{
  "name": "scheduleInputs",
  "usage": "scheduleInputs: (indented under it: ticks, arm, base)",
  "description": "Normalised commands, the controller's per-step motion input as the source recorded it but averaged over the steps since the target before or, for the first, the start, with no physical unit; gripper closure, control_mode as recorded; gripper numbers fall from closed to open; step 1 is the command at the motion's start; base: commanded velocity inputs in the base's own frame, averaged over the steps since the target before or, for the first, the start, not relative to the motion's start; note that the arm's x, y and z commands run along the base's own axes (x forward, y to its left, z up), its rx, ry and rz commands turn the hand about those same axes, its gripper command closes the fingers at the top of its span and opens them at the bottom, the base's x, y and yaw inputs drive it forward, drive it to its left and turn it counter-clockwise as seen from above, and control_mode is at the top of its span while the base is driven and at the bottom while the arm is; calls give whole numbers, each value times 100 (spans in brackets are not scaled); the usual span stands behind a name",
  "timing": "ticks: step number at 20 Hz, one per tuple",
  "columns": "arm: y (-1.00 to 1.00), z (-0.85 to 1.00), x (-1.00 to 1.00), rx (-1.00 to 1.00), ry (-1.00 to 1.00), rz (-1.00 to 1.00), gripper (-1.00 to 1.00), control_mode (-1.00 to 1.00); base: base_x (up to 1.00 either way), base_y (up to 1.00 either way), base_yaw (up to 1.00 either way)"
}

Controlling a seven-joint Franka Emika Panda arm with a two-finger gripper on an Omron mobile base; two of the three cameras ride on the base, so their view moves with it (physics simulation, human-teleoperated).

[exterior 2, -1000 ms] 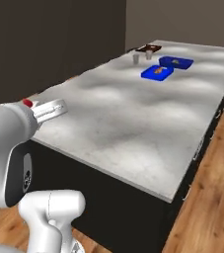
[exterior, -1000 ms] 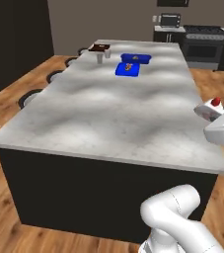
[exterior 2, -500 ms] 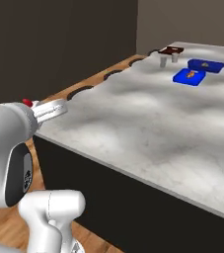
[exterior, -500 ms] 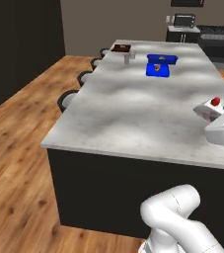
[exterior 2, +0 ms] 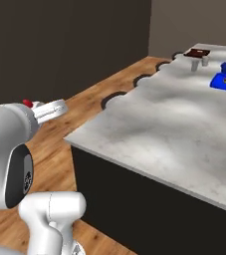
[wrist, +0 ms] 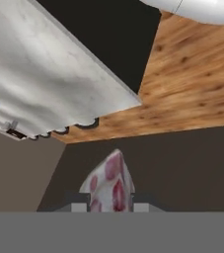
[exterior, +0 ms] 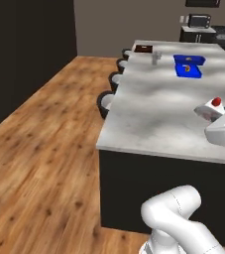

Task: Take the cakes from the fridge and place them on the empty tray on the dining counter.

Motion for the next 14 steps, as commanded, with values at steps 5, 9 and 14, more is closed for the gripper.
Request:
scheduleInputs:
  ticks: [5,9,14]
  arm:
    - [0,0,0,0,0,0,100,100]
    - [0,0,0,0,0,0,100,100]
    - [0,0,0,0,0,0,100,100]
  base:
    - [0,100,-4]
    - [10,100,-7]
    - [30,100,-14]
